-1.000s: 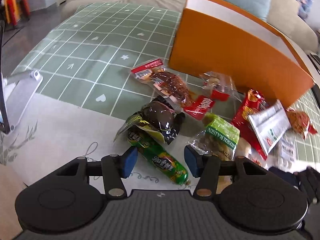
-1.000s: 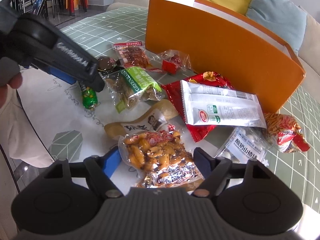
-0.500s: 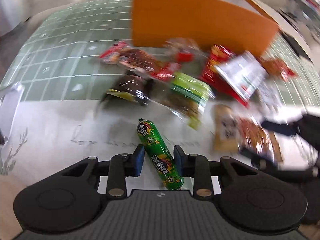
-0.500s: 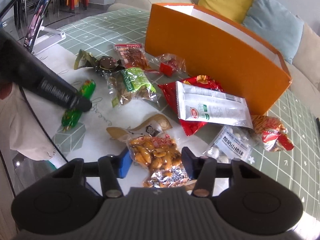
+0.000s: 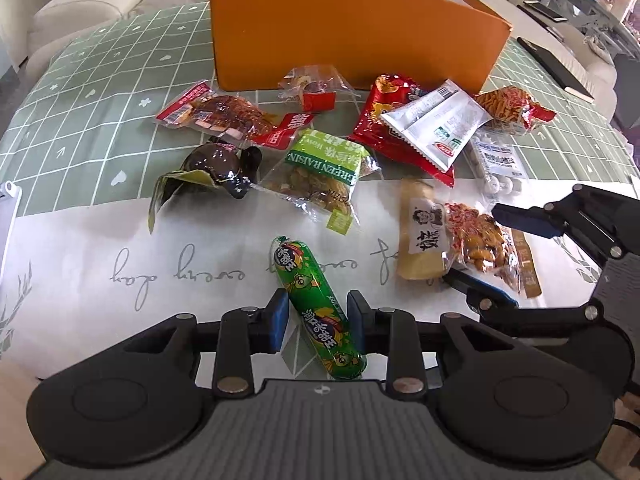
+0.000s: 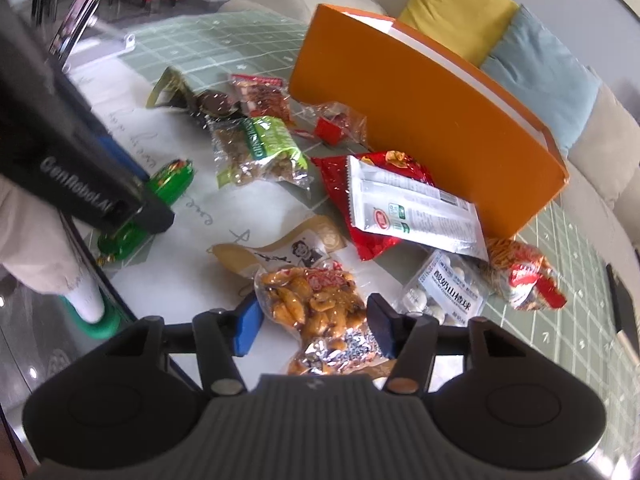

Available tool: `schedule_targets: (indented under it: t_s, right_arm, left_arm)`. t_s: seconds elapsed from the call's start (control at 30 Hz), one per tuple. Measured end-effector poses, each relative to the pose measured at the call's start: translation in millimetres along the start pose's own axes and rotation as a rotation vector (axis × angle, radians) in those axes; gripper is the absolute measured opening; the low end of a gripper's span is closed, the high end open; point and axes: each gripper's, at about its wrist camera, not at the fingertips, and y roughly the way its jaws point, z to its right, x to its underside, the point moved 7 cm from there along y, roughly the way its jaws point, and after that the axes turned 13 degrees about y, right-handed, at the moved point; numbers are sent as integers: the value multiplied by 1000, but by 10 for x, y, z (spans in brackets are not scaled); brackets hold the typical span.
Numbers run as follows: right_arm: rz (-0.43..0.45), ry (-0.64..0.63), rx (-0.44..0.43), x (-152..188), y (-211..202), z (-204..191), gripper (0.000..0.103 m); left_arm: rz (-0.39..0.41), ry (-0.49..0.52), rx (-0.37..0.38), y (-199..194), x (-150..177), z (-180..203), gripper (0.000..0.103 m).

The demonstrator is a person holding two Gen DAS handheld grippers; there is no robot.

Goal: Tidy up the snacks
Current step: 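Close the left tool on the green sausage while the right tool grasps the jerky packet, then carry both held snacks over the orange box and lower them inside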

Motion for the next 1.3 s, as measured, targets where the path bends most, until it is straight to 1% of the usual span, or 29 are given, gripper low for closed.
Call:
schedule_targets:
  t_s: [0.03, 0.07, 0.13, 0.17, 0.2, 0.33, 0.37, 0.4, 0.43, 0.53, 0.6, 0.8, 0.97, 1.07, 1.3]
  right_arm:
    - [4, 11, 4, 0, 10, 19, 49]
    - [6, 20, 11, -5, 19, 39, 46]
    - [2, 12, 25, -13, 6, 31, 43]
    - [1, 24, 15, -15, -14, 30, 40]
    - [3, 35, 7, -22, -38, 30, 36]
    - [35, 64, -2, -109, -167, 55, 36]
    - [37, 79, -10, -127, -188, 65, 34]
    - [37, 94, -20, -145, -206, 71, 27]
    - [38, 106, -21, -165, -226, 82, 23]
    - [40, 153, -48, -221, -300, 113, 23]
    - [43, 182, -60, -245, -340, 134, 23]
    - [82, 226, -67, -351, -531, 217, 23]
    - [132, 236, -59, -508, -693, 331, 24]
    - [168, 240, -52, -636, -785, 430, 24]
    - [245, 260, -62, -1103, -893, 722, 24]
  left_arm:
    - [-11, 0, -1, 35, -1, 0, 35]
    - [-7, 0, -12, 46, -1, -3, 36]
    - [-1, 22, -25, 52, -10, 17, 36]
    - [1, 30, -29, 55, -14, 29, 33]
    - [6, 34, -27, 53, -17, 40, 27]
    - [25, 27, -26, 46, -11, 30, 25]
    - [28, 21, -29, 43, -12, 22, 25]
    - [32, 16, -35, 30, -12, 14, 25]
    - [40, 17, -43, 0, -24, 11, 25]
    - [64, 22, -50, -83, -75, 24, 25]
    - [66, 18, -57, -127, -107, 35, 25]
    - [85, 22, -69, -328, -240, 93, 25]
    - [130, 30, -86, -518, -402, 89, 25]
    - [156, 33, -99, -603, -538, 61, 25]
    - [256, 73, -148, -806, -1063, -7, 25]
